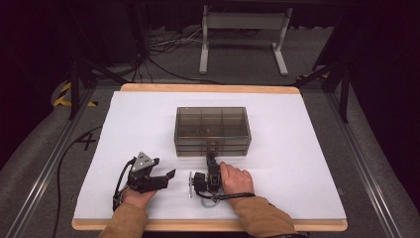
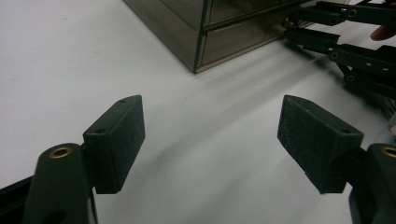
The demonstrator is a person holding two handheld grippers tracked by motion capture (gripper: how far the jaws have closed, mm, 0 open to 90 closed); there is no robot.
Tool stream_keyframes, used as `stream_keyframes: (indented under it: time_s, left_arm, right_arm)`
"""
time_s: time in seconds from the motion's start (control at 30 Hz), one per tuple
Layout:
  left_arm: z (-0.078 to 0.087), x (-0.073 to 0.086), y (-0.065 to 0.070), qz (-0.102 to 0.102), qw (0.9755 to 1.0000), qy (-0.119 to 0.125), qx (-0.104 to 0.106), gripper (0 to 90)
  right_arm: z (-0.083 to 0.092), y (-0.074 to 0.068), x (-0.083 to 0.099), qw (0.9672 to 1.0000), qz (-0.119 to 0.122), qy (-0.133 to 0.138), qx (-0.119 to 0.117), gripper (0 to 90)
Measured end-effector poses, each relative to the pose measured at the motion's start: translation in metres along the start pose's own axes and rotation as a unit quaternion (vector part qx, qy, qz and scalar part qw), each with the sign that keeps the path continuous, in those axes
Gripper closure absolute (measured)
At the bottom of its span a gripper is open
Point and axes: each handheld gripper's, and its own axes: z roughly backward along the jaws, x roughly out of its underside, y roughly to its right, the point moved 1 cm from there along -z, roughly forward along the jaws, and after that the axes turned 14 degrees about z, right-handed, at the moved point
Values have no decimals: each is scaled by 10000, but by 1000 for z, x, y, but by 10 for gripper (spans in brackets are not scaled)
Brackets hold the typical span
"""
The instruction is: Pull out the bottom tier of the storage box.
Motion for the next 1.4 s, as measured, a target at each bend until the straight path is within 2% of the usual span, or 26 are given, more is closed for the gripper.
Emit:
stream_keyframes:
  time_s: [0.4, 1.17, 1.4]
  left_arm:
    - [0, 0, 0, 4, 10000, 2, 3, 239]
    - [0, 0, 0, -3, 10000, -7, -3, 239]
    - [0, 0, 0, 9, 10000, -3, 1, 239]
  right_arm:
    - [2, 0, -1, 10000, 11, -17, -8, 799]
    - [20, -5, -2, 10000, -32, -5, -49, 797]
    - [26, -7, -2, 10000, -56, 71, -28, 797]
